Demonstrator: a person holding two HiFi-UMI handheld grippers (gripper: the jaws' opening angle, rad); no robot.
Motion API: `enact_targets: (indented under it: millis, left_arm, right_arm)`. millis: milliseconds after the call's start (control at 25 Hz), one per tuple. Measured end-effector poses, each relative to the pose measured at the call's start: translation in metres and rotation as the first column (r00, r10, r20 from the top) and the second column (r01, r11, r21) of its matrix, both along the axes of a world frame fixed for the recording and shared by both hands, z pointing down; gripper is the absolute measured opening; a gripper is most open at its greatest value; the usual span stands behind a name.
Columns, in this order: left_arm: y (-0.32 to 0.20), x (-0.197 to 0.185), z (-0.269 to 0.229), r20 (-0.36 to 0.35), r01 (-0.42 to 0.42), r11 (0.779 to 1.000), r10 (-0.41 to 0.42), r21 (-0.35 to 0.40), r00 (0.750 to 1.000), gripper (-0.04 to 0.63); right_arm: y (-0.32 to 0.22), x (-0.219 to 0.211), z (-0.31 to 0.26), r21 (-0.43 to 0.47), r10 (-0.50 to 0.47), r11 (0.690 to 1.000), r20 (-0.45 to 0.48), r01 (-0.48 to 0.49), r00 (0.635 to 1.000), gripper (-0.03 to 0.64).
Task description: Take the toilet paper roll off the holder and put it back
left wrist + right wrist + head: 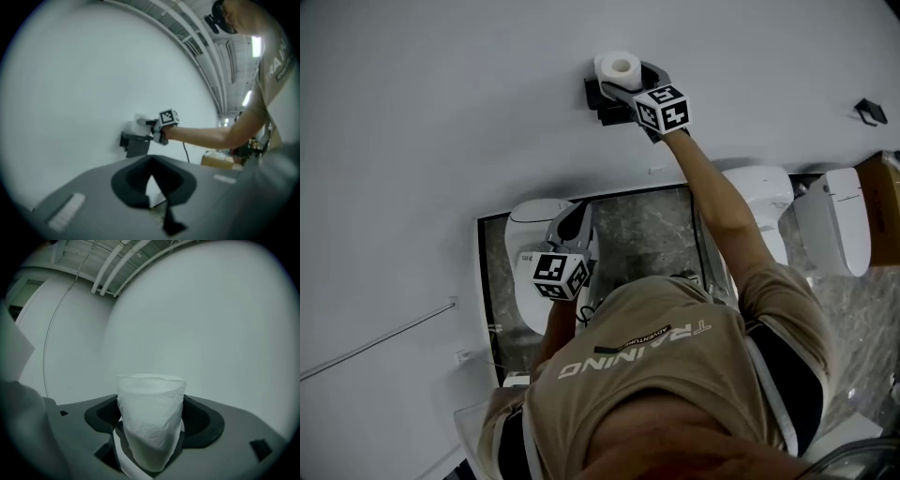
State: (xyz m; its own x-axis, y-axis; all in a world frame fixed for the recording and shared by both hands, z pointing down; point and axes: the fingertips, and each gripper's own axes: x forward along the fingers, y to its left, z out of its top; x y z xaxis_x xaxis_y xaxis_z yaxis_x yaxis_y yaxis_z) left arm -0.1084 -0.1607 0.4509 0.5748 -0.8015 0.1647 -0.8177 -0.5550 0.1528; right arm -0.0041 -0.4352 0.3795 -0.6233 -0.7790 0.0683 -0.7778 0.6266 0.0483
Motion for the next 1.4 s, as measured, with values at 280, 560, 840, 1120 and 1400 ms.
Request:
enact_targets:
  millis: [280,560,840,1120,1400]
  left_arm:
    - [-0.006,-0.013,-0.007,-0.001,0.028,0.999,-0.028,0.015,1.0,0.003]
    - [-0.01,-0.013,-0.011,-0.011,0.03,0.999,-0.03,0.023,1.0,0.003]
    - [-0.005,-0.013,-0.001,-0.003,0.022,1.0,-0.022,-0.001,1.0,0.003]
    - [-0.002,-0.015,0.003,0.007,0.014,1.0,-0.014,-0.011,1.0,0.003]
    - [0.007,0.0,0.009,0.009,-0.039,0.999,0.04,-0.031,0.999,0.003]
  right_arm:
    - [-0.018,-0.003,0.017,-0.063,0.043,0.997,-0.05,-0.047,0.998,0.348]
    - [-0.023,-0.007,0.024,-0.073,0.061,0.995,-0.103,-0.069,0.993,0.348]
    - [-0.02,0.004,0.02,-0.078,0.07,0.994,-0.02,-0.071,0.997,0.35]
    - [-0.008,0.02,0.021,-0.068,0.075,0.995,-0.015,-0.075,0.997,0.35]
    - [0.016,0.047,0.044,-0.097,0.107,0.99,0.005,-0.106,0.994,0.35]
